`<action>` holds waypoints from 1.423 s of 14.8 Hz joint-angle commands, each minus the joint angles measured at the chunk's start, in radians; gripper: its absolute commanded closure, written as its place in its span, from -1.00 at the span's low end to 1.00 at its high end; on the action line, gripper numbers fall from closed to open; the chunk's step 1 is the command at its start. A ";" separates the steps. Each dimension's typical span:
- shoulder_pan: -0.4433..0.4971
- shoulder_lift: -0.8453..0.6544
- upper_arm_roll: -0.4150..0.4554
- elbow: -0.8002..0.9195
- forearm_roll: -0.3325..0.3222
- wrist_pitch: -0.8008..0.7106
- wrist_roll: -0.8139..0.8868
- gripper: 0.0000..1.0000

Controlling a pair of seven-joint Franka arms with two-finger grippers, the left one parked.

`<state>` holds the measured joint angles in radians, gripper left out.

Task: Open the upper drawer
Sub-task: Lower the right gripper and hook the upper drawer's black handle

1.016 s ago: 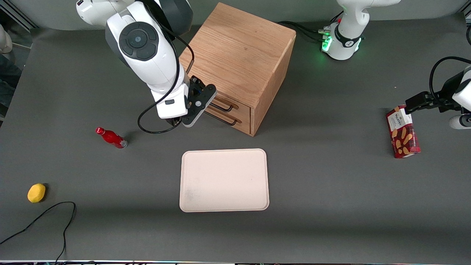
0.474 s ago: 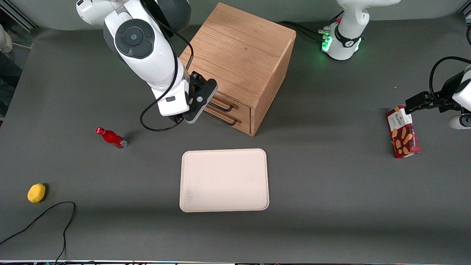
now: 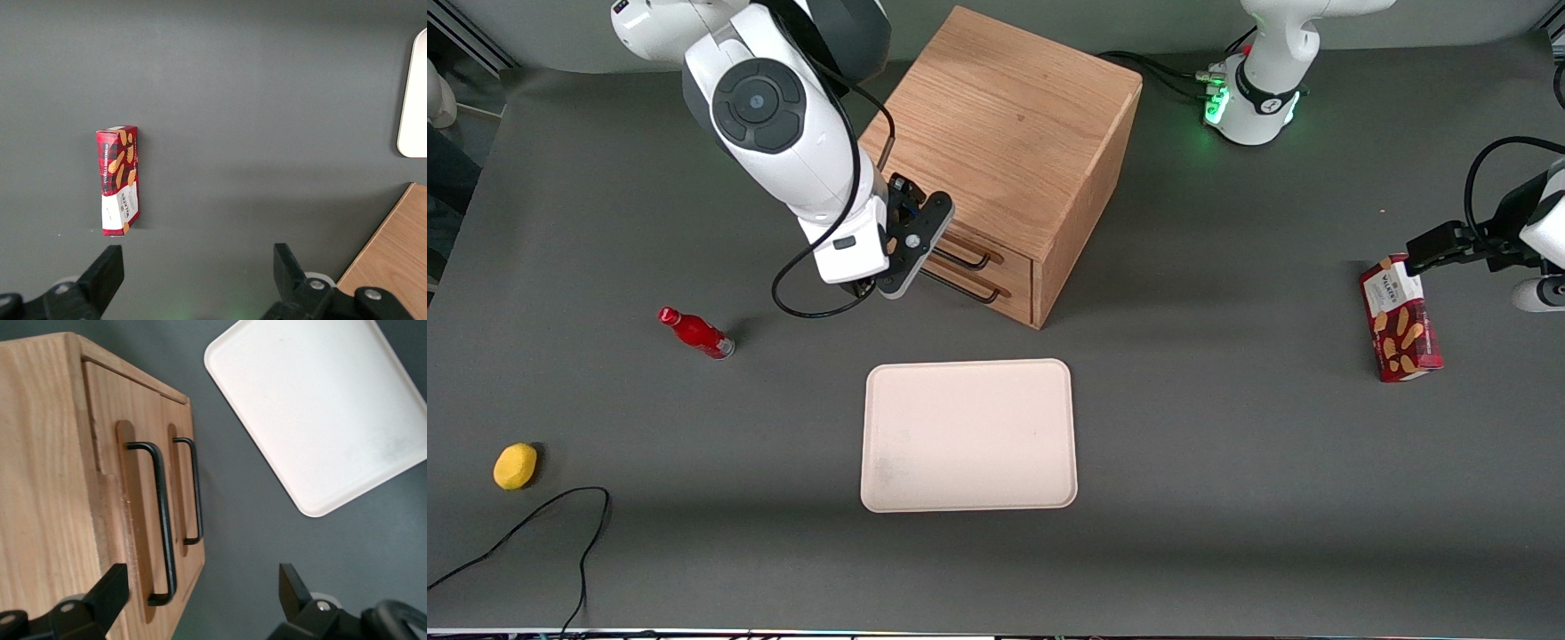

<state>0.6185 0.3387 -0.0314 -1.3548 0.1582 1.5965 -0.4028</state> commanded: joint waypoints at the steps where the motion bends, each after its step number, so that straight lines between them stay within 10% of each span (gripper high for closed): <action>1: 0.010 -0.055 -0.012 -0.084 0.040 0.045 -0.028 -1.00; 21: 0.050 -0.104 -0.008 -0.354 0.007 0.293 -0.031 -1.00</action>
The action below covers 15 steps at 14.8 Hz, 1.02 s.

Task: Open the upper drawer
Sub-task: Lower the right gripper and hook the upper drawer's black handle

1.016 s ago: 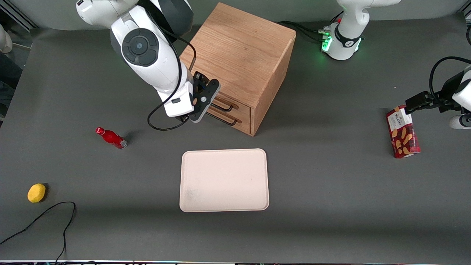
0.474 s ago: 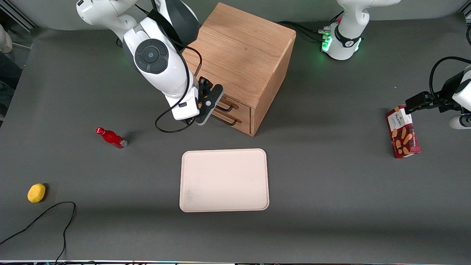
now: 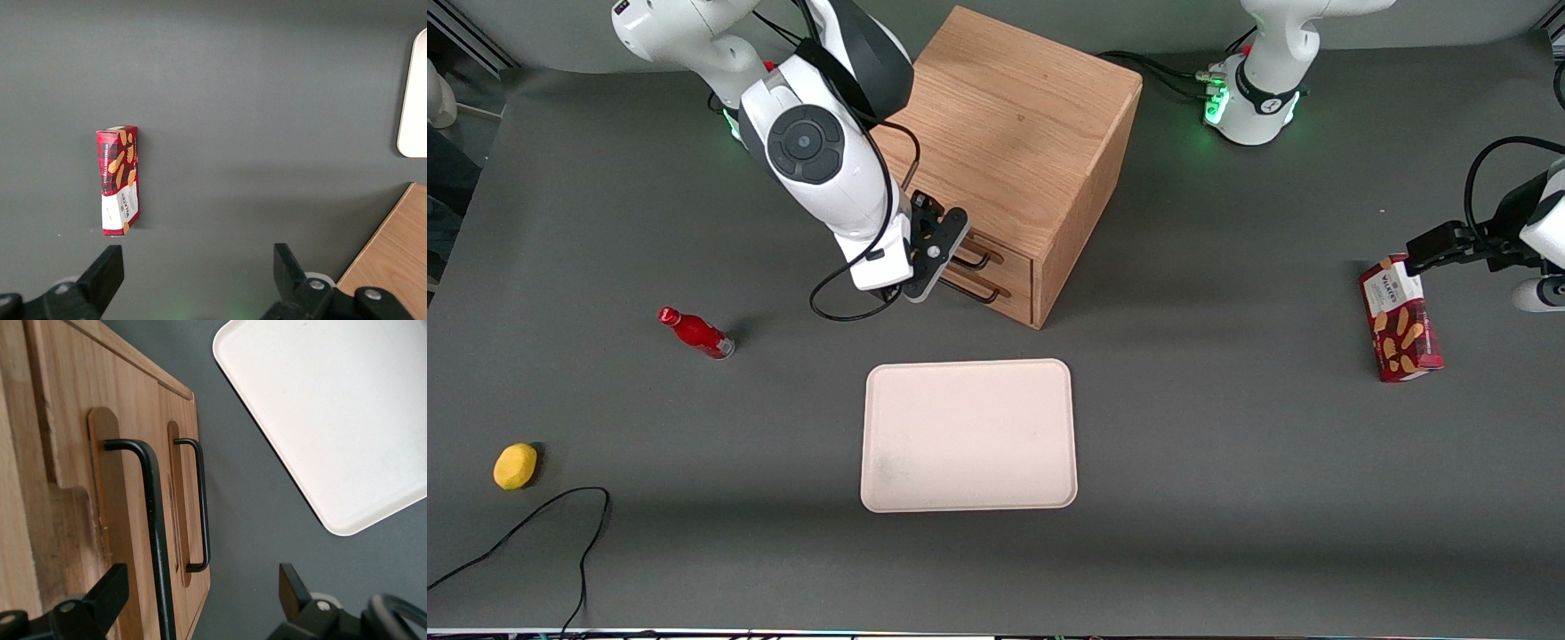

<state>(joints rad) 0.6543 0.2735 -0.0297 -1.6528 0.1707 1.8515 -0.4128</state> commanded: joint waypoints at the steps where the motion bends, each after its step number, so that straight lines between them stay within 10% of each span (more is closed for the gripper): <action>1: 0.014 -0.042 -0.012 -0.070 -0.014 0.051 -0.021 -1.00; 15: 0.014 -0.039 -0.010 -0.147 -0.037 0.150 -0.021 -1.00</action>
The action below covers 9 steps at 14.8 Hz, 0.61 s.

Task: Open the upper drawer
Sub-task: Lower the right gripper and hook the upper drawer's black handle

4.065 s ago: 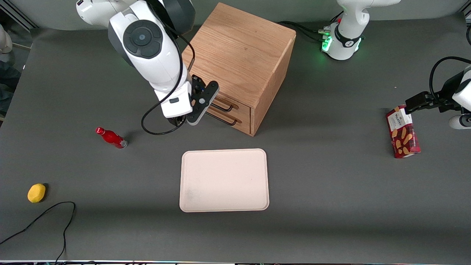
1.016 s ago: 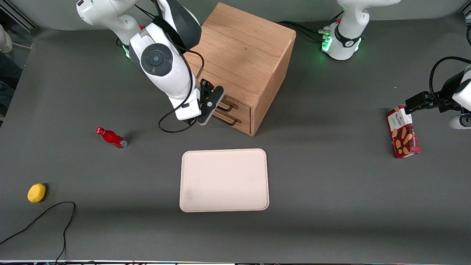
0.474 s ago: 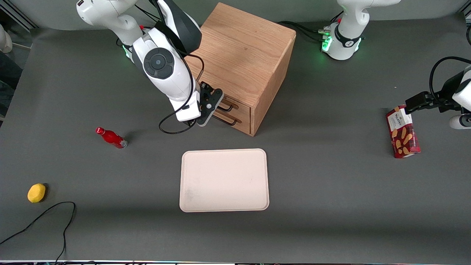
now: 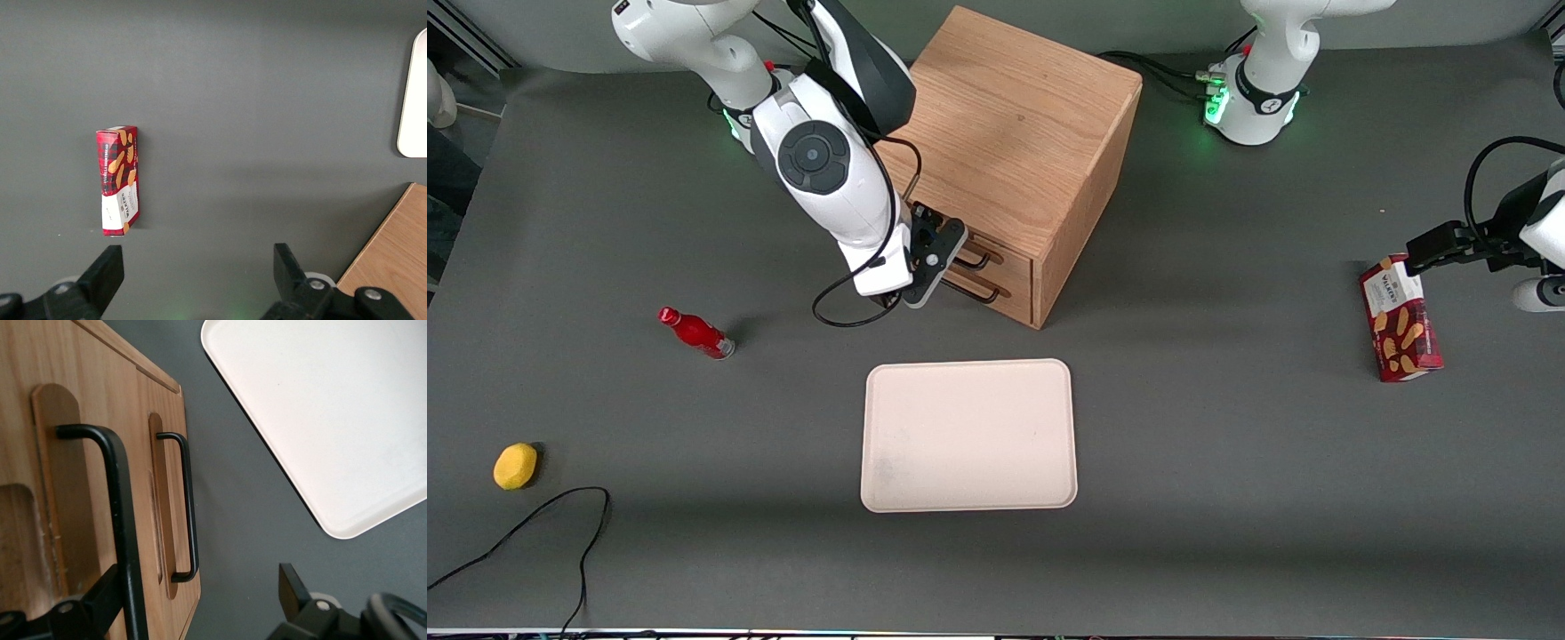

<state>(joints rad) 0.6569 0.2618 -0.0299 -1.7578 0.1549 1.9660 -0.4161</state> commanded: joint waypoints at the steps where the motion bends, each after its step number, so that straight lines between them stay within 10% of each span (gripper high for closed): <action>1: 0.013 -0.026 -0.010 -0.042 -0.035 0.037 -0.017 -1.00; 9: 0.012 -0.021 -0.010 -0.075 -0.038 0.076 -0.017 -1.00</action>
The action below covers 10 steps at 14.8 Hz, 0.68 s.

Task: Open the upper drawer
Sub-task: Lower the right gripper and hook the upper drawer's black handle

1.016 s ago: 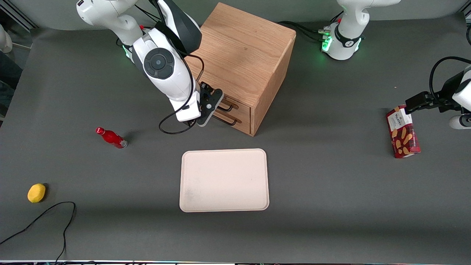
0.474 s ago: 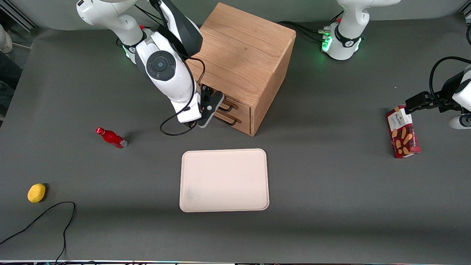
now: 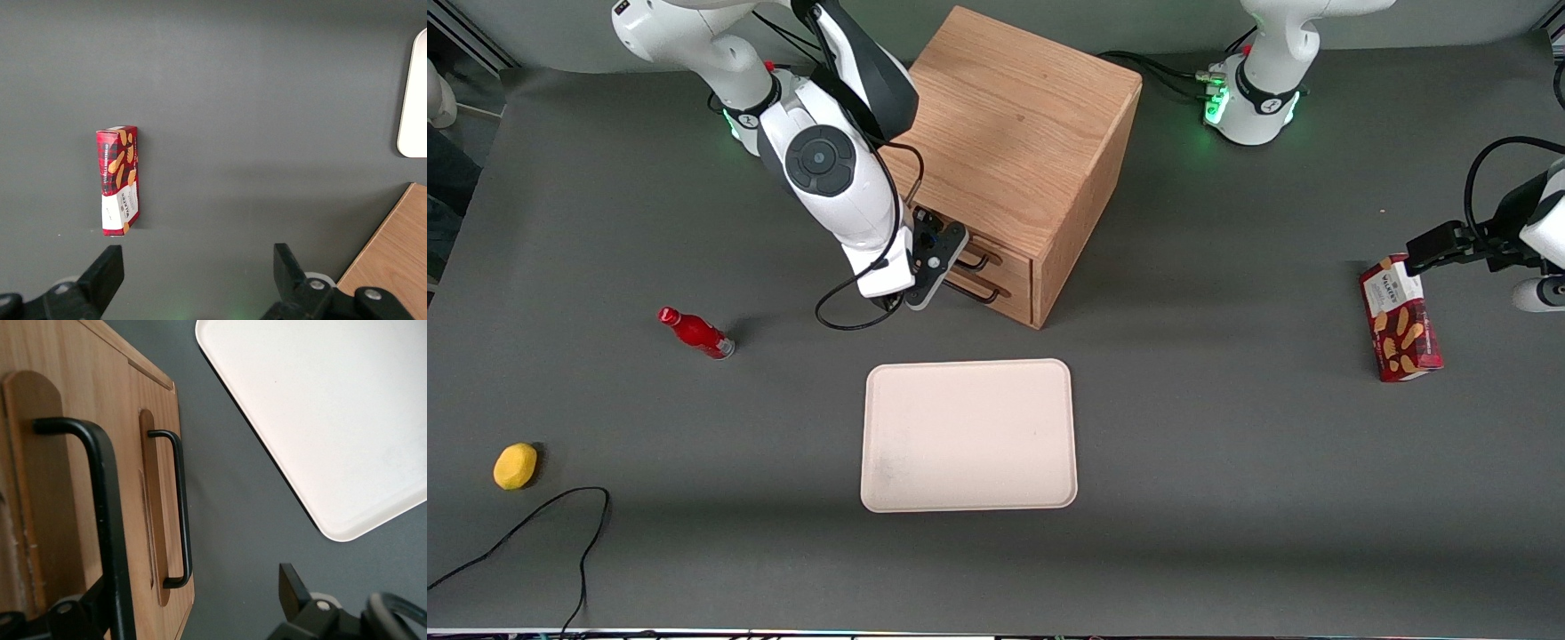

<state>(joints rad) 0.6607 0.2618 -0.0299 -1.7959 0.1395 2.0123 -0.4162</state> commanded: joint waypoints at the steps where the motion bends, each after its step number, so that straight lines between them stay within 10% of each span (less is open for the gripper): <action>1: 0.008 -0.021 -0.010 -0.036 -0.026 0.029 -0.016 -1.00; 10: 0.008 -0.004 -0.010 -0.033 -0.027 0.048 -0.010 -1.00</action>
<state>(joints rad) 0.6605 0.2620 -0.0322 -1.8117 0.1321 2.0357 -0.4162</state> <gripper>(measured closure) 0.000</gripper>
